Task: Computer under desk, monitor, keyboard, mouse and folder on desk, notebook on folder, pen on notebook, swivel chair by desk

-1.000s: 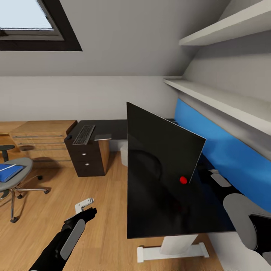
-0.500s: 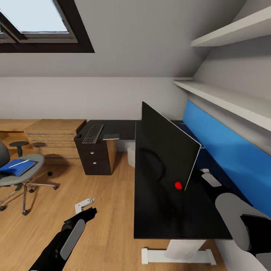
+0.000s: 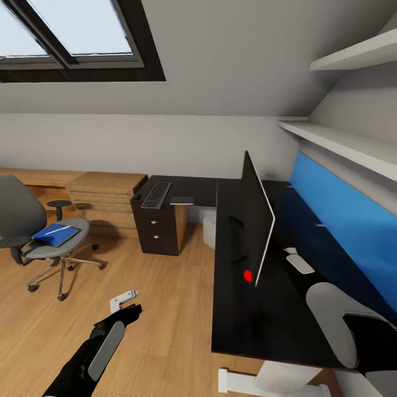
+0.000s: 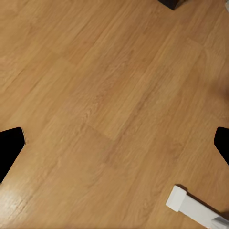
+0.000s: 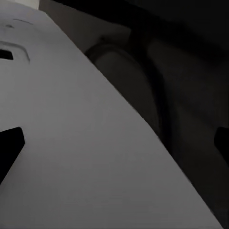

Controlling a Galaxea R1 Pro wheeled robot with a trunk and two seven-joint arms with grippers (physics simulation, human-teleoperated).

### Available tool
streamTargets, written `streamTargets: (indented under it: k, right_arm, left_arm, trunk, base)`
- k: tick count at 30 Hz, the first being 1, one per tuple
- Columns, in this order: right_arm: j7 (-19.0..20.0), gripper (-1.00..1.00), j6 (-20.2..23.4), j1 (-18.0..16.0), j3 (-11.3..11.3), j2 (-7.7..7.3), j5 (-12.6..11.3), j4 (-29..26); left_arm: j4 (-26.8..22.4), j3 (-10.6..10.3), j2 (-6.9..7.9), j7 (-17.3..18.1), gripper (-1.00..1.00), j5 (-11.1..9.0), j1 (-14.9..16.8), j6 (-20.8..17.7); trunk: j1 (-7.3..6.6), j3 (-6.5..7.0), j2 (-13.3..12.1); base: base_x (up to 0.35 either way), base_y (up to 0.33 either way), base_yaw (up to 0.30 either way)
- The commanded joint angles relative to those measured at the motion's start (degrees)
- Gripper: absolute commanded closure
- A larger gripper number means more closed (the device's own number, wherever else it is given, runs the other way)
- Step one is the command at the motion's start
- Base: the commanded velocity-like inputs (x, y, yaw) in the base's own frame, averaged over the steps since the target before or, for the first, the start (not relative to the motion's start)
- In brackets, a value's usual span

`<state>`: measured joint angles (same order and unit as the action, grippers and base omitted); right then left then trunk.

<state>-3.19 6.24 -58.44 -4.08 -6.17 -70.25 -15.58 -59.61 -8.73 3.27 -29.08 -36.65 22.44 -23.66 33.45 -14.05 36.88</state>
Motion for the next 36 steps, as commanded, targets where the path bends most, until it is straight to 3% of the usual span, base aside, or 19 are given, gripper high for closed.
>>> streamTargets:
  k: [1,29,36]
  right_arm:
    - [-0.3,-1.0,0.4,0.0,-0.4,0.08,-0.1,-0.1]
    - [-0.3,-1.0,0.3,0.0,-0.4,0.19,-0.1,-0.1]
    - [-0.3,-1.0,0.3,0.0,-0.4,0.05,-0.1,-0.1]
  left_arm:
    - [-0.1,-0.2,0.04,-0.5,-1.0,-0.5,0.1,-0.1]
    - [0.7,-0.4,-0.19,-0.5,-1.0,-0.5,0.1,0.4]
    - [0.8,-0.4,-0.26,-0.5,-1.0,-0.6,0.1,0.3]
  trunk:
    - [0.02,-0.05,0.1]
    - [0.02,0.75,0.1]
    - [0.02,0.75,0.1]
  base:
    - [0.0,0.0,0.237]
    - [0.028,0.035,0.252]
    - [0.067,0.051,0.051]
